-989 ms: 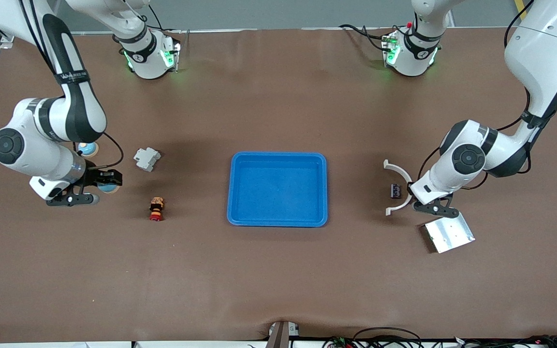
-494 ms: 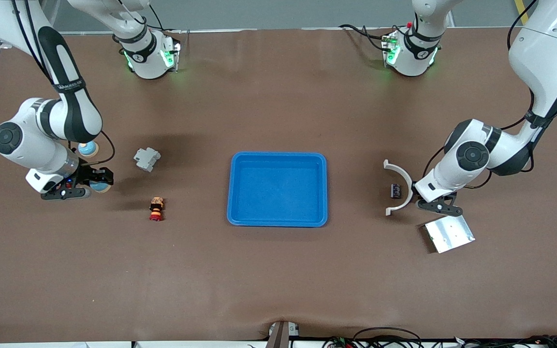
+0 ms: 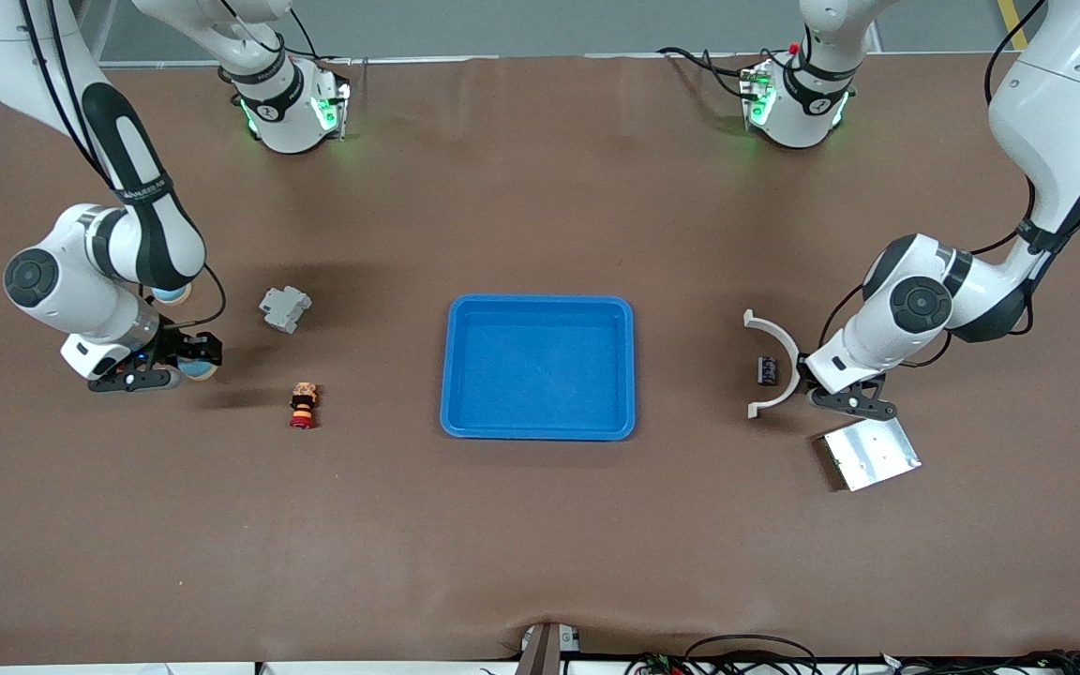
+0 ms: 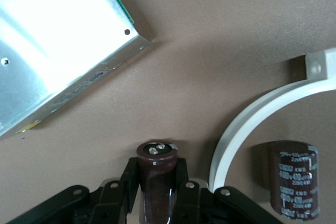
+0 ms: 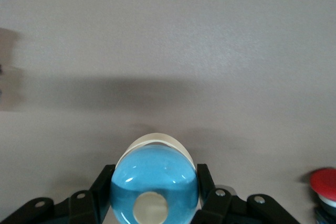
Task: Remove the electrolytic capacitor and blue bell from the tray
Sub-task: 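Lower the capacitor beside the white arc and open the left gripper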
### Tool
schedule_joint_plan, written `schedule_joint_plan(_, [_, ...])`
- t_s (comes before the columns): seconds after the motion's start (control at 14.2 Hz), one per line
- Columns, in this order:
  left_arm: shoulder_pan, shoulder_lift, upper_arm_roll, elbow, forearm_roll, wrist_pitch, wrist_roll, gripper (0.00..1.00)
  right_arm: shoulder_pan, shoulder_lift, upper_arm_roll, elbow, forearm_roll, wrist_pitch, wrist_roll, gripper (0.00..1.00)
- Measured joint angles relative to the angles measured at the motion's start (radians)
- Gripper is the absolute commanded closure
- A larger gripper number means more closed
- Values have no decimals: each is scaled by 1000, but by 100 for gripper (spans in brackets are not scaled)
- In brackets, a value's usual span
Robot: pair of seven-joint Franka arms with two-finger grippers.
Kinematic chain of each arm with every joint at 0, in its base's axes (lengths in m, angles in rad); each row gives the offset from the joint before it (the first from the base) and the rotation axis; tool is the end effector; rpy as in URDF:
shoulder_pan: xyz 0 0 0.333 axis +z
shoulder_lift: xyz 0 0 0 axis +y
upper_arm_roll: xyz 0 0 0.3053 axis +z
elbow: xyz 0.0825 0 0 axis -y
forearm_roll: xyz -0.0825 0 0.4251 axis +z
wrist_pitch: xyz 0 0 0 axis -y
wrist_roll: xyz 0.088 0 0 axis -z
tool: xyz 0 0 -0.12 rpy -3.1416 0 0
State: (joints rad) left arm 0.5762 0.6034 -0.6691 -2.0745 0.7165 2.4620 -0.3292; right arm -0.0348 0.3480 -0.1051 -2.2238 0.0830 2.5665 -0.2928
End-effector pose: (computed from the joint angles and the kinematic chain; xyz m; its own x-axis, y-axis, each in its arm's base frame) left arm 0.5930 -0.0707 0.1335 0.9669 -0.2552 0.0047 -0.2543 -0.9646 -0.0693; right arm 0.5621 -0.0826 0.1591 0.9960 0.0893 0.0002 0.0893 -0.9960 -0.0095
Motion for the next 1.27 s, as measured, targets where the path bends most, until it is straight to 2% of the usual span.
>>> schedule_joint_plan(0.14, [1, 0, 0, 0, 0, 1, 0, 73, 0, 16, 6, 0, 8, 16, 0, 100])
schedule_joint_plan(0.28, [2, 0, -1, 0, 0, 1, -1, 37, 0, 27, 8, 0, 14, 23, 0, 100])
schedule_joint_plan(0.42, [7, 4, -1, -1, 0, 4, -1, 26, 5, 38, 11, 0, 18, 47, -1, 100])
schedule_joint_plan(0.64, [13, 9, -1, -1, 0, 9, -1, 0, 11, 52, 17, 0, 30, 61, -1, 100])
schedule_joint_plan(1.27, [17, 8, -18, 5, 0, 16, 1, 0, 15, 83, 19, 0, 37, 100, -1, 100])
